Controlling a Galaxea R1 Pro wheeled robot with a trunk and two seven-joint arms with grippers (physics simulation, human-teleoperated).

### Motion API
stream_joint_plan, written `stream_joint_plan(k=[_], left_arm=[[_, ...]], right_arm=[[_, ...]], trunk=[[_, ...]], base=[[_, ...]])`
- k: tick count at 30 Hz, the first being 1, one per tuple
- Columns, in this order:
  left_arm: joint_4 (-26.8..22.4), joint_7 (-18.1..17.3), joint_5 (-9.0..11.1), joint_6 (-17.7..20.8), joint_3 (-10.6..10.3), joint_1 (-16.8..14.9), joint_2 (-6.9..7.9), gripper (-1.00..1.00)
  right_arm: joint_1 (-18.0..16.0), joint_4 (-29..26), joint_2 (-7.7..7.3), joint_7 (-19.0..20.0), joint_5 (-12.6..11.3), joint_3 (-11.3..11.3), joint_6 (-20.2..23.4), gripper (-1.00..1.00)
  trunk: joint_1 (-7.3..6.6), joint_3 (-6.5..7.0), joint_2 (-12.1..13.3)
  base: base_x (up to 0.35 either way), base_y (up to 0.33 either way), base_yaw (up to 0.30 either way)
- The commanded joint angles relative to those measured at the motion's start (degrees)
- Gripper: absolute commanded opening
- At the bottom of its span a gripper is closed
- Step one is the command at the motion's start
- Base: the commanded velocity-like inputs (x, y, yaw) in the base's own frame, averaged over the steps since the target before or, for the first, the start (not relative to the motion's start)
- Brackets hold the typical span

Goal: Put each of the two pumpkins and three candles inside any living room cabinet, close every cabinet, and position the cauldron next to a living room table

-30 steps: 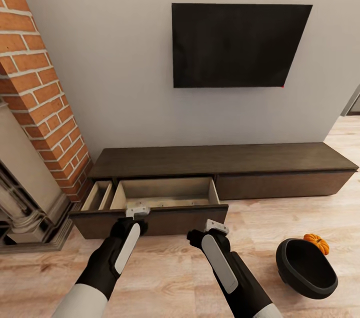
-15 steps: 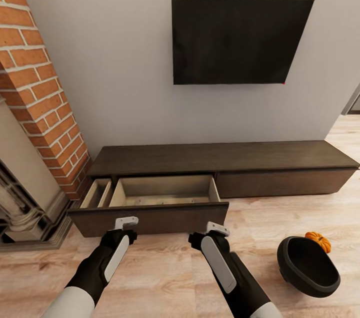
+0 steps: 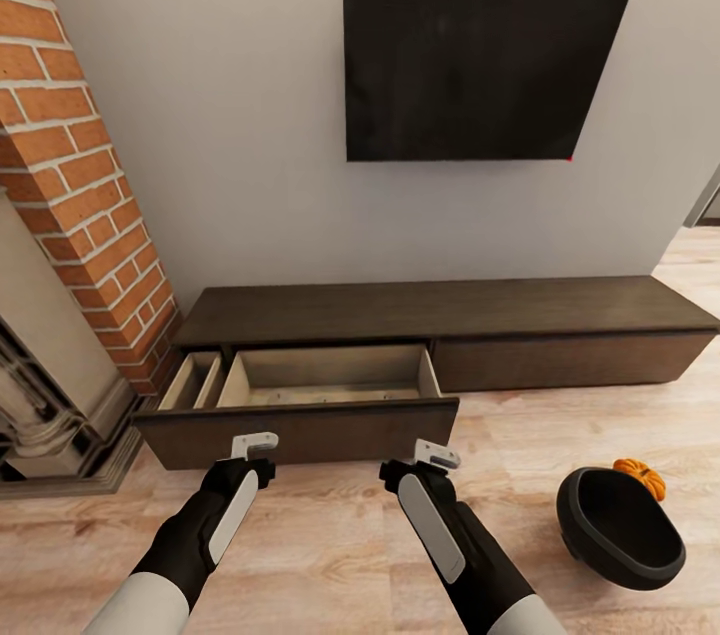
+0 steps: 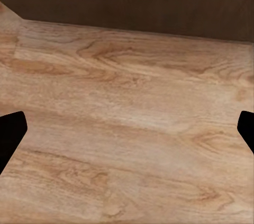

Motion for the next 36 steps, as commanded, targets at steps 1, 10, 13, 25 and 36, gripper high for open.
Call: stream_joint_plan(k=[1,10,13,25,36], left_arm=[[-0.1,0.5,0.6,0.1,-0.1,0.0,0.03,1.0],[-0.1,-4.4,0.5,0.1,0.0,0.0,0.15,1.0],[-0.1,-4.9,0.4,0.1,0.0,0.0,0.19,1.0],[-0.1,-5.2,0.4,-0.6,0.0,0.0,0.21,1.0],[0.0,-13.8,0.6,-1.8,0.6,0.0,1.25,1.0]], right_arm=[[0.0,-0.1,0.0,-0.4,-0.3,0.2,0.2,1.0],[-0.4,0.1,0.0,2.6,-0.2,3.3,-2.6,1.0],[-0.4,0.0,0.0,2.8,-0.2,3.3,-2.7,1.0],[-0.4,0.1,0.0,2.8,-0.2,3.3,-2.7,1.0],[-0.4,1.7,0.0,2.9,10.2,3.3,-7.5,1.0]], trunk=[[0.22,-0.24,-0.4],[2.2,-1.85,-4.1],[2.86,-2.39,-5.3],[5.49,-4.55,-10.1],[7.91,-6.52,-14.5]], base=[[0.0,0.0,0.0],[0.0,0.0,0.0],[0.0,0.0,0.0],[0.0,0.0,0.0],[0.0,0.0,0.0]])
